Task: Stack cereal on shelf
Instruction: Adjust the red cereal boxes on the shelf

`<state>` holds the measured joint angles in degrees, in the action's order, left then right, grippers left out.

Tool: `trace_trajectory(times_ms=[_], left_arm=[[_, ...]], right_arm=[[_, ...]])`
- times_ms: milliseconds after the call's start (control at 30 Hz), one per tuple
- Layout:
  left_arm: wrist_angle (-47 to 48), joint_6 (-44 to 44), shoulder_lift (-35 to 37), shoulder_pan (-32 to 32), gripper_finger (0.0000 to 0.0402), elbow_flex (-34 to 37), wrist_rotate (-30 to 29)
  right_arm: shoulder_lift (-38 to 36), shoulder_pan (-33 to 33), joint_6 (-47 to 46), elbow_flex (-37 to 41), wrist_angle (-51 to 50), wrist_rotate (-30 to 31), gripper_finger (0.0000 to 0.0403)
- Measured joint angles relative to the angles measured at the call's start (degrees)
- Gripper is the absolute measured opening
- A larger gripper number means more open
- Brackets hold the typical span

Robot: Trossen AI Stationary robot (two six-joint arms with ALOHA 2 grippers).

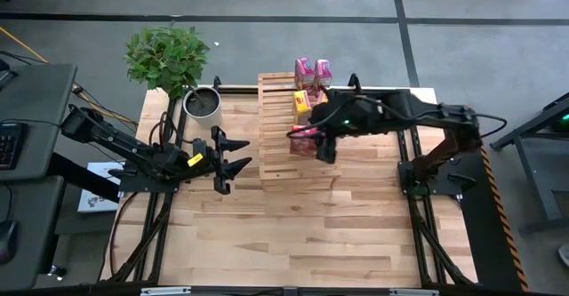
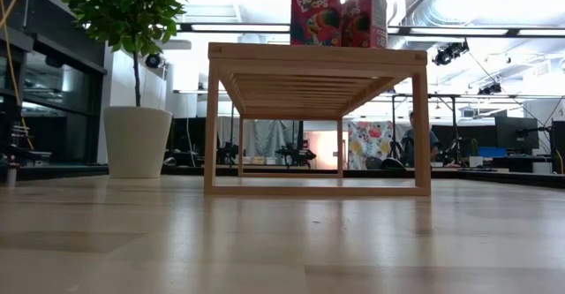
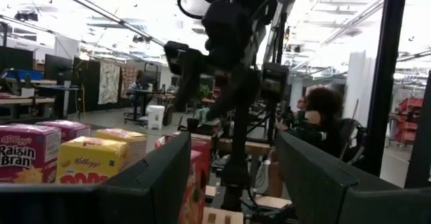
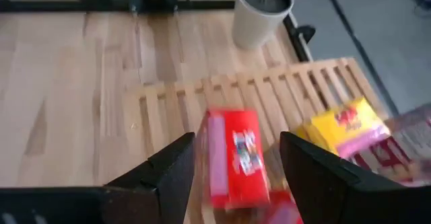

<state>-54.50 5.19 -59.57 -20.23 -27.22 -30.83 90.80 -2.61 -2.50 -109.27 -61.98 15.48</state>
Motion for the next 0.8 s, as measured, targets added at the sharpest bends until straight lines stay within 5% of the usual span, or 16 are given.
trace_trajectory(times_ms=[200,400,500,567,800], left_arm=[[3.25,-2.74,-1.03,2.31,0.0203,-0.02,0.07],[14.27,-9.11,-5.06,8.32,0.0127,-3.45,0.62],[18.97,-10.58,-8.44,10.31,0.0046,-6.83,3.28],[20.48,-10.67,-10.92,10.80,0.0013,-9.20,5.31],[33.07,-14.85,-19.20,10.91,0.0002,-18.93,14.17]], right_arm=[[-5.10,-0.87,-2.33,2.54,-7.88,1.28,0.0184],[-14.85,-4.14,-8.81,15.65,-8.72,5.47,0.0073],[-22.25,-6.58,-12.66,25.27,-3.82,9.33,0.0013],[-27.06,-8.07,-14.19,32.21,2.86,10.45,0.0015],[-36.85,-11.28,-15.18,48.57,17.27,11.38,0.0004]])
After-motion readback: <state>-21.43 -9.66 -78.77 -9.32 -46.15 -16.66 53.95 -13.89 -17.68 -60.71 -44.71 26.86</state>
